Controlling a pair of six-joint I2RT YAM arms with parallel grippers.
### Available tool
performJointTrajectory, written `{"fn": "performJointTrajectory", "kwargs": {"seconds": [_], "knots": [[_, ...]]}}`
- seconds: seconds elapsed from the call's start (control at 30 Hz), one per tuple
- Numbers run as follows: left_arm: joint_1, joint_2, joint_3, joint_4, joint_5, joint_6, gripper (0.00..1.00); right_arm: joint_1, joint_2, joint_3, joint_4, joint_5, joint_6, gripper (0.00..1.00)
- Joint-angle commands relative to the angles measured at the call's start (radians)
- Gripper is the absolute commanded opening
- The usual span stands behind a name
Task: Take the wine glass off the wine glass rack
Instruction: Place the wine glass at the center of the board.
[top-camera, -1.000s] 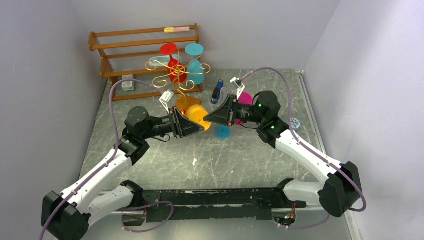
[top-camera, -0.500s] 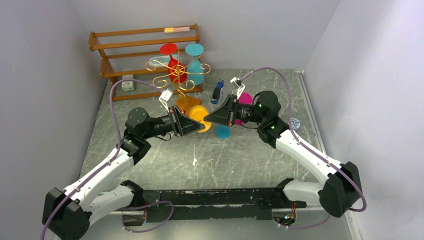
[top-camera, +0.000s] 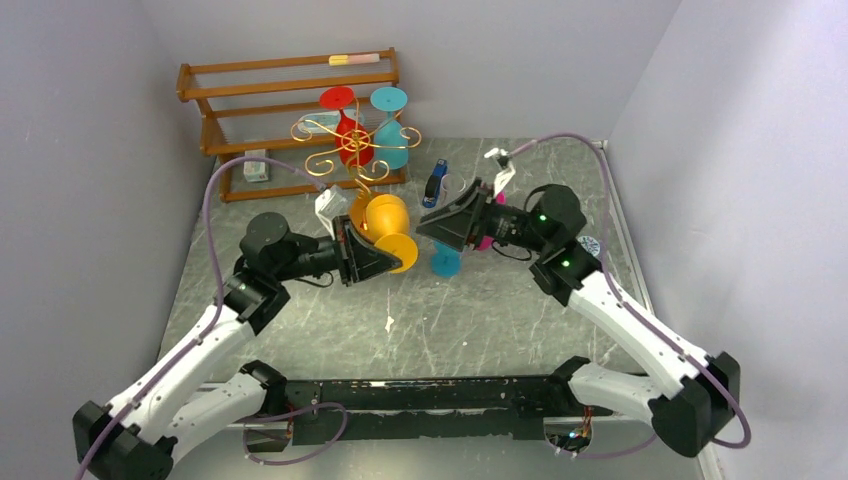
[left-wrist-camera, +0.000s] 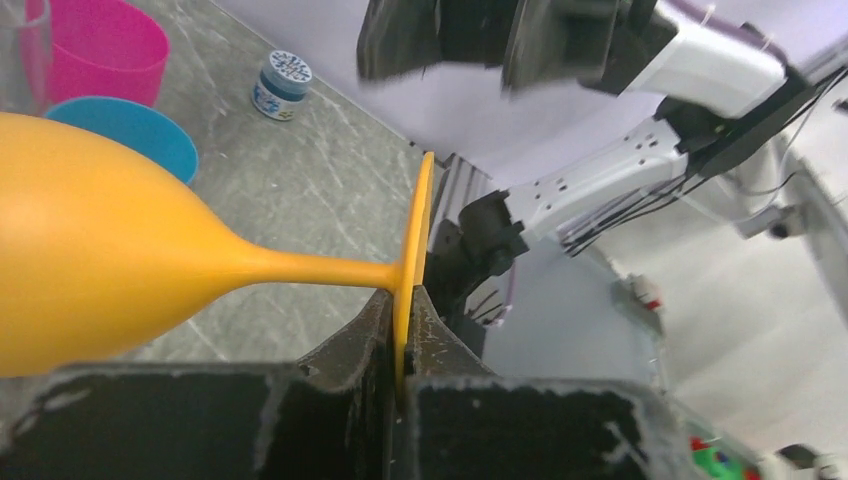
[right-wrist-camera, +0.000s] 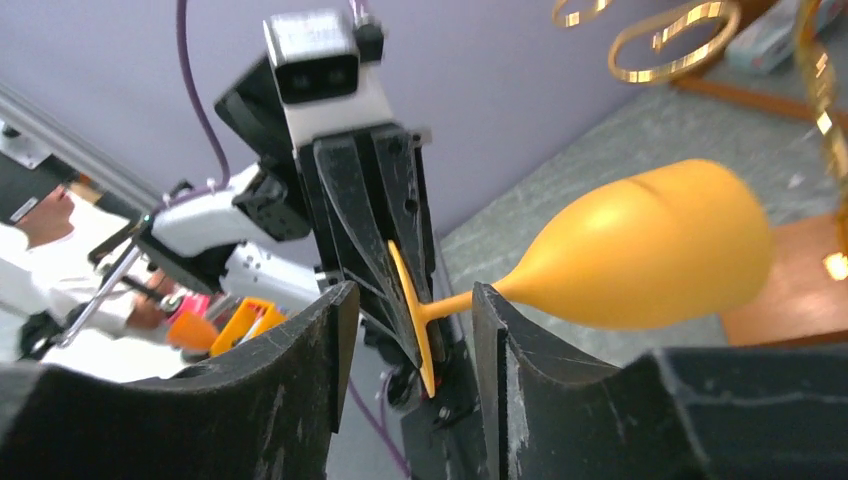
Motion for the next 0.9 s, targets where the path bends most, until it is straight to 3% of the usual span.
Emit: {"fn": "performJointTrajectory", "kwargs": {"seconds": [0.0, 0.1, 0.23, 0.33, 0.5, 0.63, 0.73, 0.87], "knots": [[-0.007, -0.092, 0.021, -0.158, 0.021, 0.287, 0.05, -0.001, -0.116, 0.022, -0.045, 0.211, -0.105, 0.51], [-0.007, -0.149, -0.049, -0.072, 0.178, 0.369, 0.05, -0.001, -0.157, 0.029, -0.124, 0.332, -0.156, 0.51], [-0.008, -0.233, -0.097, -0.07, 0.219, 0.514, 0.05, -0.002, -0.189, 0.046, -0.212, 0.435, -0.211, 0.55], [-0.008, -0.268, -0.09, -0.179, 0.273, 0.684, 0.05, -0.003, -0.186, 0.096, -0.313, 0.538, -0.253, 0.6], [-0.008, -0.258, -0.035, -0.42, 0.22, 0.883, 0.05, -0.014, -0.129, 0.201, -0.496, 0.649, -0.286, 0.64], [-0.008, -0.233, -0.008, -0.534, 0.205, 1.046, 0.05, -0.063, -0.049, 0.283, -0.561, 0.442, -0.302, 0.68], [-0.008, -0.223, 0.019, -0.723, 0.236, 1.413, 0.05, -0.086, 0.04, 0.365, -0.611, 0.219, -0.301, 0.71], [-0.007, -0.238, -0.008, -0.694, 0.15, 1.504, 0.05, -0.089, 0.153, 0.455, -0.698, 0.025, -0.299, 0.71]]}}
